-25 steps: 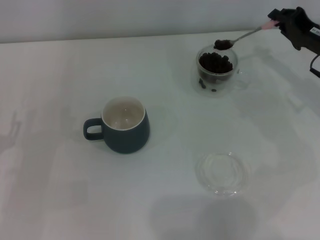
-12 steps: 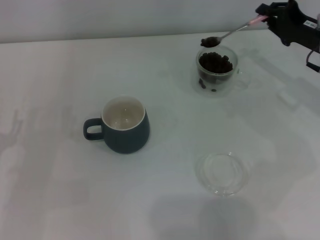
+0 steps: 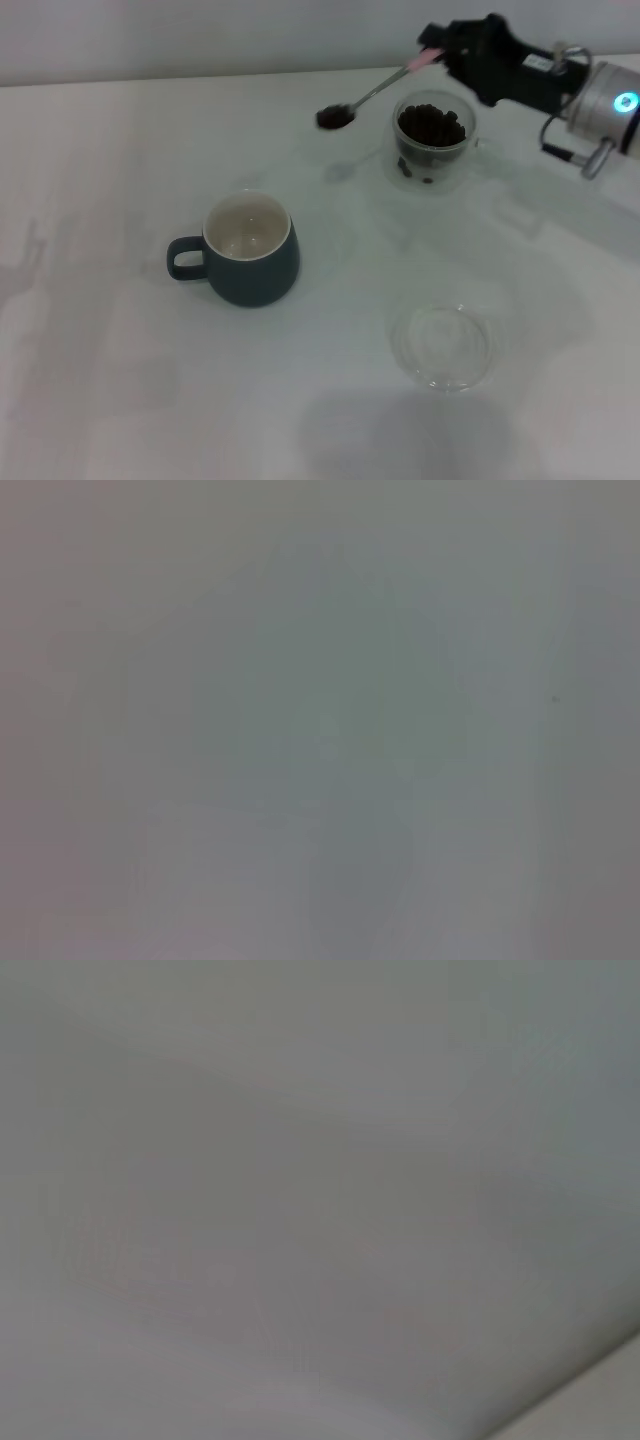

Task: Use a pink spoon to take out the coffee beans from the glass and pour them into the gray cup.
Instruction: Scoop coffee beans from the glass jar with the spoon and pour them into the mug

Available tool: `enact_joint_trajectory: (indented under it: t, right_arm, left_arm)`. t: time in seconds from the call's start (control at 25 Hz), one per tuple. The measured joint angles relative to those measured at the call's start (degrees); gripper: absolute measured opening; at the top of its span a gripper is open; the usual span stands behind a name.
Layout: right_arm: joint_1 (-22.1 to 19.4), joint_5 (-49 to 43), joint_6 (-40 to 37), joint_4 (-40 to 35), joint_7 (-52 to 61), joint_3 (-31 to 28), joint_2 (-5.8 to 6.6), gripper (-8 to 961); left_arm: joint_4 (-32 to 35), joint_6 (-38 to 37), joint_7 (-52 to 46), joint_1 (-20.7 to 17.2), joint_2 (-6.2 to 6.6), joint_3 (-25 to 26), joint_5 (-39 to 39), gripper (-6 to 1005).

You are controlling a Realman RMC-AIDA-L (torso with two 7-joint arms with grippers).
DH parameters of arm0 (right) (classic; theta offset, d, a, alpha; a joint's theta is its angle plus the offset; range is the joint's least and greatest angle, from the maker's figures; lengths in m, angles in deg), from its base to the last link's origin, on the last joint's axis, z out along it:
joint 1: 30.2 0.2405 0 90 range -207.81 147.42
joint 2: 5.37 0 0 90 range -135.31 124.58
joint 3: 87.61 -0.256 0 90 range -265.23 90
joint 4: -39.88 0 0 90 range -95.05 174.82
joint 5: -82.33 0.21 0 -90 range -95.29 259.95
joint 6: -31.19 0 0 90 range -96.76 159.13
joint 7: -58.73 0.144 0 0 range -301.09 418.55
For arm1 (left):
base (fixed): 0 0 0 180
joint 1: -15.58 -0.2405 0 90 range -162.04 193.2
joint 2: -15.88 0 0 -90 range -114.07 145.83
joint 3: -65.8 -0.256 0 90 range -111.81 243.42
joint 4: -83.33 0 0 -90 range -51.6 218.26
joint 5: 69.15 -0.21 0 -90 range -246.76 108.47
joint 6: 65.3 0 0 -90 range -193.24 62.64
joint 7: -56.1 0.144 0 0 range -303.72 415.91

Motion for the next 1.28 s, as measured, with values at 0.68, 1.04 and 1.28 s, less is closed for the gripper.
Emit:
enact_joint_trajectory:
  t: [0.68, 1.04, 1.28]
  right_arm:
    - [1.9, 15.9, -3.4, -0.3, -10.7, 26.1, -1.18, 147]
    - [0.9, 21.3, -4.2, -3.8, -26.6, 32.1, -1.18, 147]
    - [-2.4, 21.1, -6.7, -12.0, -35.7, 35.9, -1.17, 148]
  left_arm:
    - [0.0, 0.0, 0.0, 0.0, -0.09, -0.3, -0.1, 835]
    - [0.0, 0.2, 0.0, 0.2, -0.19, -0.2, -0.1, 834]
    - [0.0, 1.3, 0.0, 0.3, -0.18, -0.1, 0.0, 834]
